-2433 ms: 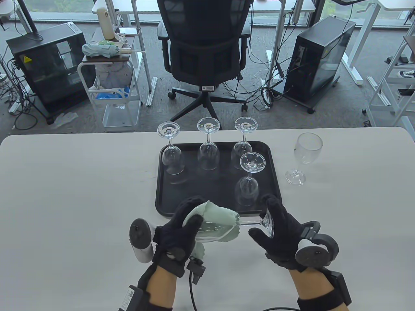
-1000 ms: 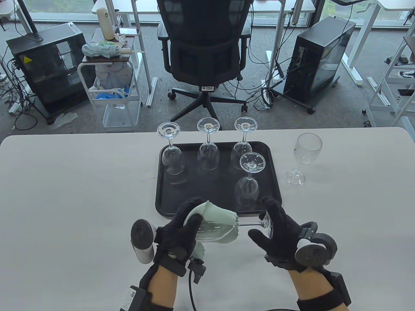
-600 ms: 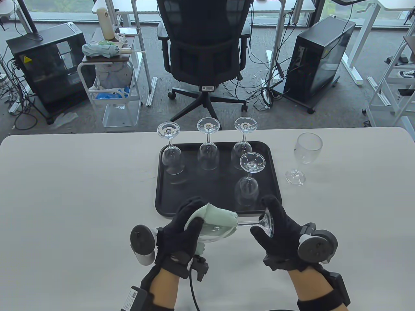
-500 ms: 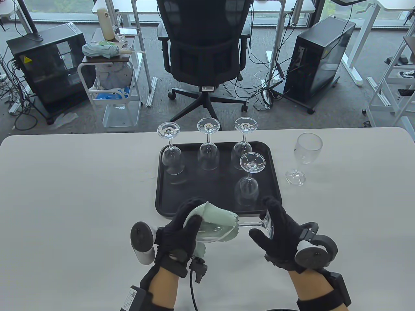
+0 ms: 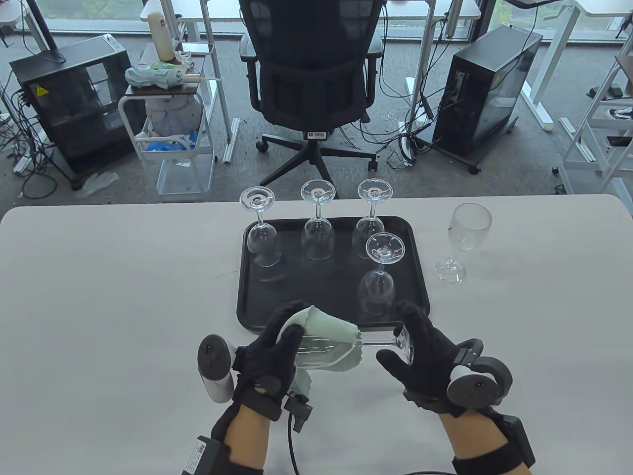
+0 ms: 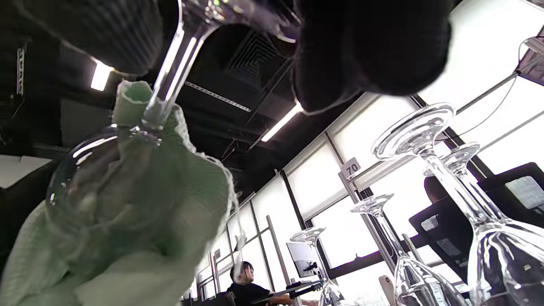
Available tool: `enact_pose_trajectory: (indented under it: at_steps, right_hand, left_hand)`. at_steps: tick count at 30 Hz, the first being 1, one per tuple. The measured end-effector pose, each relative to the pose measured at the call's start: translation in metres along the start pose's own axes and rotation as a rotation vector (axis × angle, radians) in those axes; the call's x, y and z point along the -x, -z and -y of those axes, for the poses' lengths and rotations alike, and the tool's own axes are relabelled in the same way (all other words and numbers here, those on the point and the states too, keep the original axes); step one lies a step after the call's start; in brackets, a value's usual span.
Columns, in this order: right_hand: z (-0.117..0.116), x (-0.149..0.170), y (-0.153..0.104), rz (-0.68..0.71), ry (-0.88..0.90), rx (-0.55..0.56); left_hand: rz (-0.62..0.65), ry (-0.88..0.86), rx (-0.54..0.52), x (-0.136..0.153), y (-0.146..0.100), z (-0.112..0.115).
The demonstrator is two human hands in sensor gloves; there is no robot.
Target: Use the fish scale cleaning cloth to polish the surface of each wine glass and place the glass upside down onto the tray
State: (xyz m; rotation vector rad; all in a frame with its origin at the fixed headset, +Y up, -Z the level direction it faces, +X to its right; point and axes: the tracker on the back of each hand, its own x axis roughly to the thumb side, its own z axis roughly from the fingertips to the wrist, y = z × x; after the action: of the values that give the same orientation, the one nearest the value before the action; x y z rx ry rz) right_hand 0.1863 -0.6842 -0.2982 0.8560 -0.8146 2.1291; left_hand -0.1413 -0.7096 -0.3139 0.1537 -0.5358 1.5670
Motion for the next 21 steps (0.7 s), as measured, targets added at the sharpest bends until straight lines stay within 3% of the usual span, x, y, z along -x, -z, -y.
enact_pose_trajectory:
  at_steps: [5, 7, 9, 12, 14, 19, 21]
  right_hand:
    - [-0.006, 0.014, -0.001, -0.411, 0.386, -0.1]
    - [-0.006, 0.013, 0.0, -0.321, 0.327, -0.126]
    - [-0.003, 0.007, 0.001, -0.132, 0.094, -0.072]
    - [0.0, 0.0, 0.0, 0.03, -0.05, -0.027]
    - [-0.003, 0.002, -0.001, -0.042, 0.053, 0.01]
    - [-0.006, 0.014, -0.003, -0.357, 0.344, -0.027]
    - [-0.006, 0.014, -0.003, -0.364, 0.36, -0.093]
  left_hand:
    - [0.1, 0.124, -0.033, -0.006, -0.001, 0.003]
    - [0.094, 0.12, -0.022, -0.005, 0.0, 0.001]
    - [0.051, 0.103, -0.037, -0.003, -0.001, -0.002]
    - [0.011, 0.015, 0.0, 0.002, 0.0, -0.003]
    - [0.021, 0.021, -0.012, 0.001, 0.0, -0.001]
    - [0.087, 0.082, -0.011, -0.004, 0.0, 0.002]
    - [0.068, 0.107, -0.026, -0.004, -0.001, 0.0]
